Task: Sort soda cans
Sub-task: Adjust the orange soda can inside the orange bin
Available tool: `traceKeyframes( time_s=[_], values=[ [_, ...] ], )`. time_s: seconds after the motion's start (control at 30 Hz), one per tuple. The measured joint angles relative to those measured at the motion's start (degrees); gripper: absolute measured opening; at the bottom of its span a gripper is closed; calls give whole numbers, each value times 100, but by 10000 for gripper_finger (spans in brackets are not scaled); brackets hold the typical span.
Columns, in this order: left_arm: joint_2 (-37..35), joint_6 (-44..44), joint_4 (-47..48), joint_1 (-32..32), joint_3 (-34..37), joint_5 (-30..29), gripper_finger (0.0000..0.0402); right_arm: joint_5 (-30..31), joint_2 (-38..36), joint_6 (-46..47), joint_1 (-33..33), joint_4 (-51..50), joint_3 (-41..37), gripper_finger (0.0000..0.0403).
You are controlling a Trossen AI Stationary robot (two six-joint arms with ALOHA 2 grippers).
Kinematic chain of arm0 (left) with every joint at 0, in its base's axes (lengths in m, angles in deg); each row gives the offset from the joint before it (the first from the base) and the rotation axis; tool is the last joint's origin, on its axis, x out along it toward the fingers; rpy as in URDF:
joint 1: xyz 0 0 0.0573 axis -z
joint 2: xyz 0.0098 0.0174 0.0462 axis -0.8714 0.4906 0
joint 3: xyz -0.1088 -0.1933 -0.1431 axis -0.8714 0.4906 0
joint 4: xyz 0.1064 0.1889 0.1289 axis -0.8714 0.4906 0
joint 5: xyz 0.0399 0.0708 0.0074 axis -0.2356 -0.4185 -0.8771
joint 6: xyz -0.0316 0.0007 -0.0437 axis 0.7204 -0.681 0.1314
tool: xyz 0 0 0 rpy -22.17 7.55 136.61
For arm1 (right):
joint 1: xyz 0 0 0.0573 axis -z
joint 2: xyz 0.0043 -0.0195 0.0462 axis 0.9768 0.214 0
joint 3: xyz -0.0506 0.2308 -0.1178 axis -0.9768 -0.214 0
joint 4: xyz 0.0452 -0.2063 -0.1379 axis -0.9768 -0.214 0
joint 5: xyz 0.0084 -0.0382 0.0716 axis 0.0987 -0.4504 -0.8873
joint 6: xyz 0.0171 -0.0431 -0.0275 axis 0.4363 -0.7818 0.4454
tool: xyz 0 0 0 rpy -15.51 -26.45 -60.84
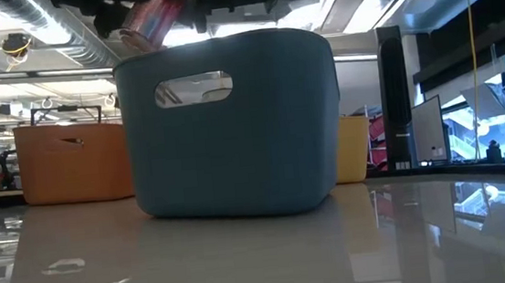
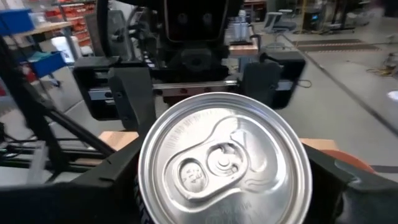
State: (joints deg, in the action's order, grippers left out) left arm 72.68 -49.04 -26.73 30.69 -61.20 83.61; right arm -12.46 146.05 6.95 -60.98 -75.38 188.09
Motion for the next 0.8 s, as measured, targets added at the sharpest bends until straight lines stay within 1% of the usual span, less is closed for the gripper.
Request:
traceKeyframes(
  time_s=[0.07,0.1,0.17,0.27,0.37,0.47,0.53,0.7,0.77,0.8],
  values=[
    [-94,33,236,-4,-8,-227,264,156,2,-191,3,-47,-6,283],
    [-163,39,504,-20,13,-419,263,149,-4,-263,18,-131,-11,283],
    [-263,47,549,-38,5,-633,263,251,-16,-393,31,15,-2,283],
    [-372,48,1008,-23,14,-713,263,405,-35,-420,24,105,0,283],
    [-484,69,1239,-29,15,-847,263,610,-35,-556,10,212,0,283],
    [-652,257,1329,-26,15,-1170,263,857,21,-737,2,445,13,283],
    [-792,365,1391,-22,-2,-1606,264,956,102,-824,-14,566,20,283],
    [-1068,695,1311,-26,-210,-3296,264,1133,430,-863,-57,824,36,283],
    [-1087,671,1269,-26,-283,-3525,264,1186,587,-893,-66,990,164,283],
    [-1085,581,1217,-26,-302,-3547,264,1186,662,-904,-76,1061,216,283]
  ],
)
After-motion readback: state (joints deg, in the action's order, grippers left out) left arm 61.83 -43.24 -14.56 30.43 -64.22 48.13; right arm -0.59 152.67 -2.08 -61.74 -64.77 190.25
